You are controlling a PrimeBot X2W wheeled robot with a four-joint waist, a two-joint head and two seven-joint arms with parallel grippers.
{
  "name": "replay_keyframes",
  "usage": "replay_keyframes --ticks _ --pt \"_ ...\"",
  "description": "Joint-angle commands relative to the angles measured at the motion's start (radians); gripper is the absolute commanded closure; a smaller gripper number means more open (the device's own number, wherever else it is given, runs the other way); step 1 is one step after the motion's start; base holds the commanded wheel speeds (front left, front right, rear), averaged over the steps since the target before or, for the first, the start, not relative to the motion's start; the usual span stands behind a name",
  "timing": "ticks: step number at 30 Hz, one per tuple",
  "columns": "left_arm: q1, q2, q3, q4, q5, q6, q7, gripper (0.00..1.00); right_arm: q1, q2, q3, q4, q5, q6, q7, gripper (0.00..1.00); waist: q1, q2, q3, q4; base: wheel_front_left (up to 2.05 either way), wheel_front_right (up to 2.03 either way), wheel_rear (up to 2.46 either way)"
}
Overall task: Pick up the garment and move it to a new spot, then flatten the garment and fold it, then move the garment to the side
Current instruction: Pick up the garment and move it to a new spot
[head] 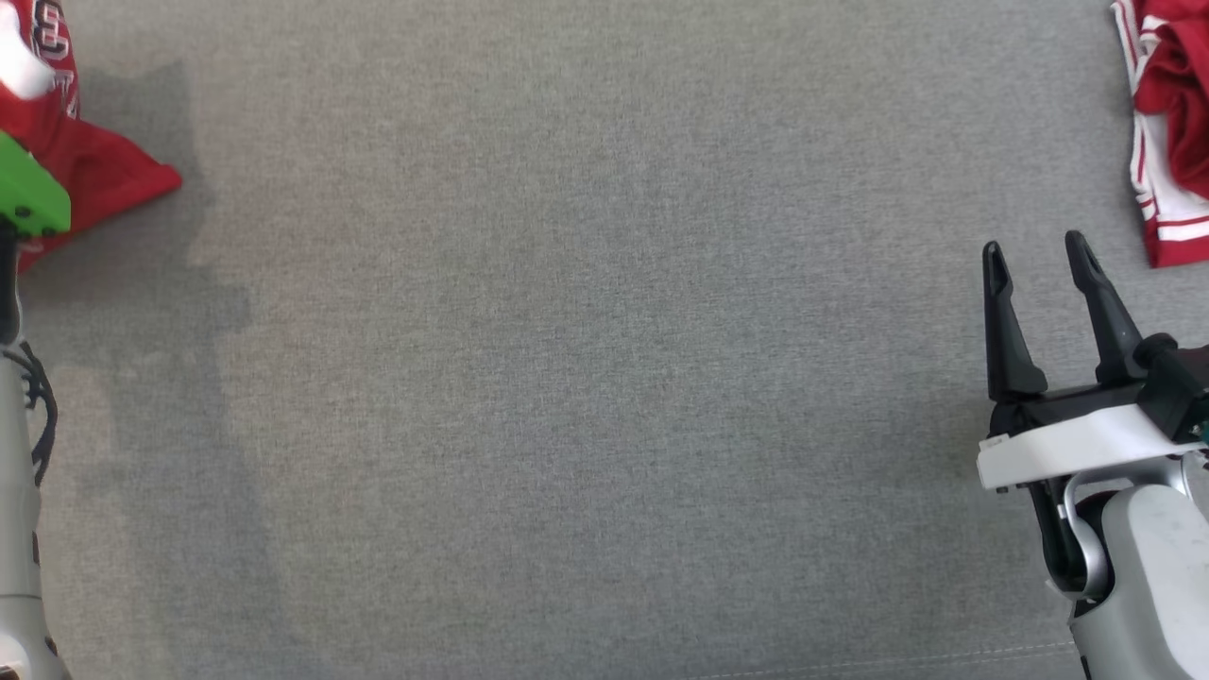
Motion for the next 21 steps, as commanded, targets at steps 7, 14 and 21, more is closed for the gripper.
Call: replay_keyframes --ticks 7,14,21 --pt "-0.037 0.01 -0.084 -0.187 0.025 -0.01 -0.023 1.0 0.043 0.039 -0.008 0.026 0.0 -0.002 -0.003 0.0 -0.0001 0.0 -0.12 -0.074 0.0 0.0 0.0" --pt "-0.083 -0.014 -0.177 -0.371 0.021 -0.011 0.036 1.0 0.068 0.078 -0.009 0.042 0.002 -0.002 -0.003 0.0 -0.0001 0.0 -0.173 -0.174 0.0 0.0 0.0" --pt "-0.155 -0.089 -0.266 -0.433 -0.006 -0.012 0.074 1.0 0.074 0.114 -0.005 0.056 0.012 -0.002 -0.003 0.0 -0.0001 0.0 -0.187 -0.275 0.0 0.0 0.0"
